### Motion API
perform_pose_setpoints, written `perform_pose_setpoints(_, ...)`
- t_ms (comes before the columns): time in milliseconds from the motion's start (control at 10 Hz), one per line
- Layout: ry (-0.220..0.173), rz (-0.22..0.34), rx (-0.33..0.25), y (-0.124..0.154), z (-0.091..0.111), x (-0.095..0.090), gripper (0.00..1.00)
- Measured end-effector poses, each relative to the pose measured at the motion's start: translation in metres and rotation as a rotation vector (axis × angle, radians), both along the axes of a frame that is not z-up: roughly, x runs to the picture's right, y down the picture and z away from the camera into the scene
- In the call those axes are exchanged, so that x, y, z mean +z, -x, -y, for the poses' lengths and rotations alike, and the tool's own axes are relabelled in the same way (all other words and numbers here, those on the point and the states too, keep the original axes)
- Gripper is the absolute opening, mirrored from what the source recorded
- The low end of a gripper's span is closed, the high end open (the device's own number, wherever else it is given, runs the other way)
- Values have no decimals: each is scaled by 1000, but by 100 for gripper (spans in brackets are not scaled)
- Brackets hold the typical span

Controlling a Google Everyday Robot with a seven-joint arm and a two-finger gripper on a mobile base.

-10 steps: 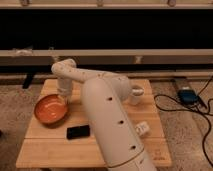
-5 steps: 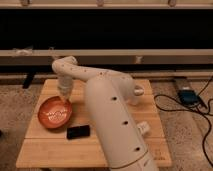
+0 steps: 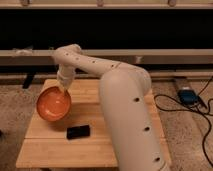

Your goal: Pick up the ceramic bowl

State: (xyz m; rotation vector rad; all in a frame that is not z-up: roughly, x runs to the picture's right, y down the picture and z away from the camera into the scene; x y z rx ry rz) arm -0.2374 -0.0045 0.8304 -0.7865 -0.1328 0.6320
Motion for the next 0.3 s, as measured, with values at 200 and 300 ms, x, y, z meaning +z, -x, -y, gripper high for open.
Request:
perform_pose_setpoints(200,-27,72,40,-6,15,-20,0)
perform_pose_setpoints(300,-31,96,70,-12,20,-25,0)
